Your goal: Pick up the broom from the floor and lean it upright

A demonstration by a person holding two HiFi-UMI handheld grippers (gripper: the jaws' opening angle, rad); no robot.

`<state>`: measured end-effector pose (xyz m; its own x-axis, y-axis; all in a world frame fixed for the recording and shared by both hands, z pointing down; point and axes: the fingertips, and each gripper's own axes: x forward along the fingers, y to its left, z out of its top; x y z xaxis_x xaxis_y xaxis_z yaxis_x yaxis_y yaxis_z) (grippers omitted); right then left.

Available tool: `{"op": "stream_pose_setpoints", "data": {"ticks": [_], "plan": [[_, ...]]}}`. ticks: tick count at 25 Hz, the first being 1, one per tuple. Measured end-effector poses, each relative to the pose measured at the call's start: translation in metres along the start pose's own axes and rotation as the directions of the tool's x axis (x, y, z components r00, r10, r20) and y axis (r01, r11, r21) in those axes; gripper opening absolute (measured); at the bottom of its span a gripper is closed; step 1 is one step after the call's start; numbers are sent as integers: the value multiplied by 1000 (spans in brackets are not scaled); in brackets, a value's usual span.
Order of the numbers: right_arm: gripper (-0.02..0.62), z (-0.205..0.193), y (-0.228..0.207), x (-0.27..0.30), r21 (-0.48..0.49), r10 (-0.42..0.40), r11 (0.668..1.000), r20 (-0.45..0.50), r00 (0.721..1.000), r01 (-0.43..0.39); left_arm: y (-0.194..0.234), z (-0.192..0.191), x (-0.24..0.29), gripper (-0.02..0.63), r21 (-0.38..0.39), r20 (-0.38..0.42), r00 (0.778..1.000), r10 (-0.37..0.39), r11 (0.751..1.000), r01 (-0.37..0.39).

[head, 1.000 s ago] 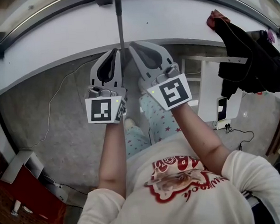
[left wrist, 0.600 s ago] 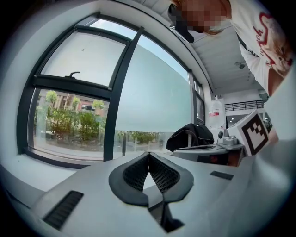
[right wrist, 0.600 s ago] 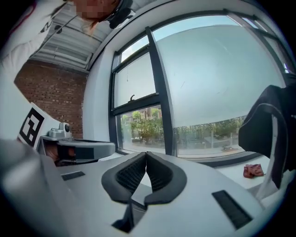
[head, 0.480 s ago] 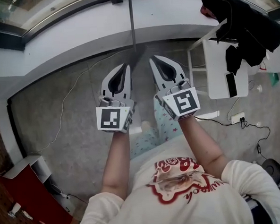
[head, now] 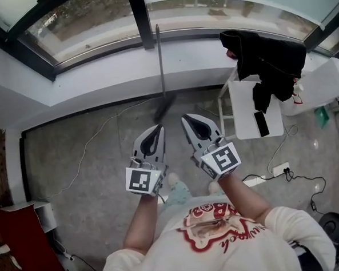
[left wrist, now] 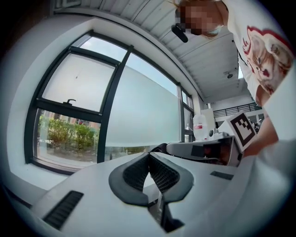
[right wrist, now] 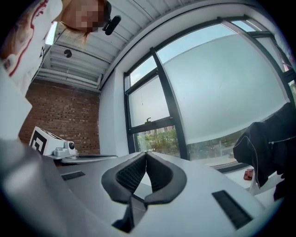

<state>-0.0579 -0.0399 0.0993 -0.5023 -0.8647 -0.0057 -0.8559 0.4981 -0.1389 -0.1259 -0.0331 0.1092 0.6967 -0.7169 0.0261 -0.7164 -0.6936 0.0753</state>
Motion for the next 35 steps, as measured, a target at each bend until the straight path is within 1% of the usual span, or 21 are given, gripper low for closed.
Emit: {"op": "stream_pose_setpoints", "data": {"ticks": [3, 5, 8, 9, 11, 13, 15, 17, 19, 22, 24, 27, 30, 35], "plan": [[25, 13, 9, -47, -26, 38, 999, 24, 999, -37, -49, 2, -19, 21, 15, -4, 1000, -1, 1000, 1], [25, 27, 16, -85, -49, 63, 997, 57, 996, -60, -90, 0, -29, 21, 4, -12, 1000, -14, 1000, 14], [25, 36, 24, -153, -88, 118, 990, 40, 992, -114, -157, 2, -41, 21, -25, 4, 1000, -16, 1000, 16], [25, 36, 23, -175, -83, 129, 988, 23, 991, -127, -180, 5, -44, 21, -32, 21, 1000, -10, 999, 10], [25, 35, 17, -213, -41, 128, 991, -4, 992, -128, -223, 9, -48, 21, -41, 48, 999, 1, 999, 1], [25, 44, 14, -237, -22, 120, 993, 17, 993, -119, -257, 13, -52, 21, -44, 62, 998, -10, 999, 13], [25, 57, 22, -251, -43, 130, 991, 61, 990, -127, -281, 21, -59, 21, -35, 70, 997, -32, 999, 35], [25, 69, 38, -259, -77, 150, 987, 91, 984, -143, -290, 25, -72, 21, -20, 67, 997, -39, 999, 41], [26, 82, 53, -265, -99, 162, 983, 114, 980, -151, -291, 26, -88, 21, -12, 61, 997, -39, 999, 40], [25, 92, 71, -273, -96, 158, 985, 132, 979, -146, -293, 38, -104, 21, -8, 70, 996, -56, 998, 56], [25, 90, 83, -279, -95, 163, 984, 115, 980, -153, -292, 48, -115, 21, -8, 77, 995, -62, 998, 63], [25, 83, 101, -280, -137, 191, 975, 88, 978, -178, -287, 48, -129, 21, -3, 72, 996, -62, 998, 62], [25, 86, 115, -282, -139, 207, 971, 96, 974, -192, -286, 46, -141, 21, -7, 71, 996, -57, 998, 57], [25, 90, 130, -278, -163, 220, 966, 109, 969, -201, -282, 60, -153, 21, 1, 103, 992, -68, 998, 68]]}}
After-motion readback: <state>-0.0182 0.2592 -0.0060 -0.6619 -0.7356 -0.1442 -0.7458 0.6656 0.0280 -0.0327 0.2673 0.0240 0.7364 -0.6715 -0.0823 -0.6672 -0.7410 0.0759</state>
